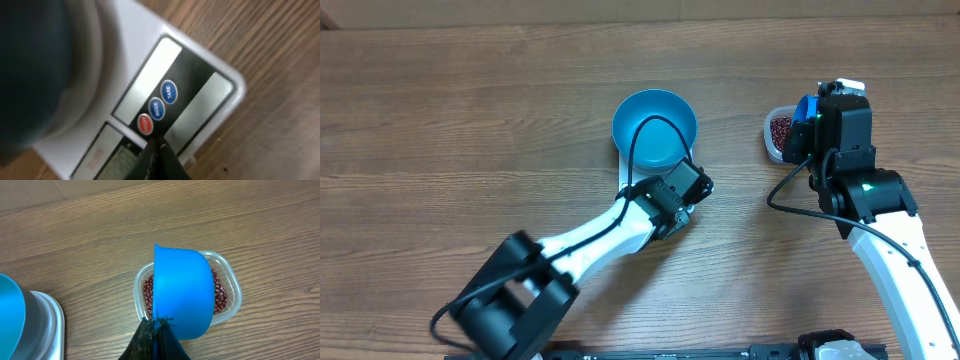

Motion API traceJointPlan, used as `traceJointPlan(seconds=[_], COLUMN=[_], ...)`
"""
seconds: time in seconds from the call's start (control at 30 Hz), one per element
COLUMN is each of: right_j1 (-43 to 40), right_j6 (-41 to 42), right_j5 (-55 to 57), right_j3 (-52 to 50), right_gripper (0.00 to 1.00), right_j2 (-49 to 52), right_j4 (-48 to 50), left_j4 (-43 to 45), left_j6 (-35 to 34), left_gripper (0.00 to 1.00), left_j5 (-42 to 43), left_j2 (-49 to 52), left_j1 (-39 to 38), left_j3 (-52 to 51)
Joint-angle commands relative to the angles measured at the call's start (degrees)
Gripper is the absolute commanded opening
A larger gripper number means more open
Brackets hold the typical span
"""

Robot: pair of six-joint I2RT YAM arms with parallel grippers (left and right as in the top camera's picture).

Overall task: Scoop item into bowl and weigh 150g on scale
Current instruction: 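Lift the left gripper back from the scale buttons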

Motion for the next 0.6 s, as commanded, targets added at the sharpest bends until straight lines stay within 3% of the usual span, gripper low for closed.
traceJointPlan(seconds=[0.0,0.2,0.33,0.37,0.4,0.47,0.57], right_j1=[-0.2,-0.2,-0.2,-0.2,-0.2,-0.2,-0.2], right_j6=[0.2,0.2,0.2,0.2,0.2,0.2,0.2], right_j5=[0.1,0.1,0.1,0.1,0.1,0.1,0.1], right_j3=[1.7,1.7,1.7,1.7,1.7,1.7,1.7], right_gripper=[0.04,0.04,0.04,0.04,0.04,0.04,0.04], right_j2=[-0.1,-0.1,-0.1,-0.1,-0.1,-0.1,-0.1], right_j4=[0.3,0.3,0.3,0.2,0.1,-0.2,-0.3], left_j4=[-1.2,-4.6,-5.2,-5.5,-6.0,-7.1,-9.9], left_j6=[-3.0,-9.4,-12.2,-12.7,-13.3,-14.2,-16.2], left_gripper=[0.04,0.06,0.21,0.27,0.4,1.0,1.0], left_j5=[0.1,0.3,2.9,4.0,5.9,9.9,11.4], left_j2=[-9.6,-23.4,-30.7,-31.8,-33.4,-35.9,-38.2], left_j1=[-0.8,0.1,2.9,3.7,4.8,7.1,10.5], left_j3=[0.1,0.1,0.2,0.3,0.5,1.1,2.0])
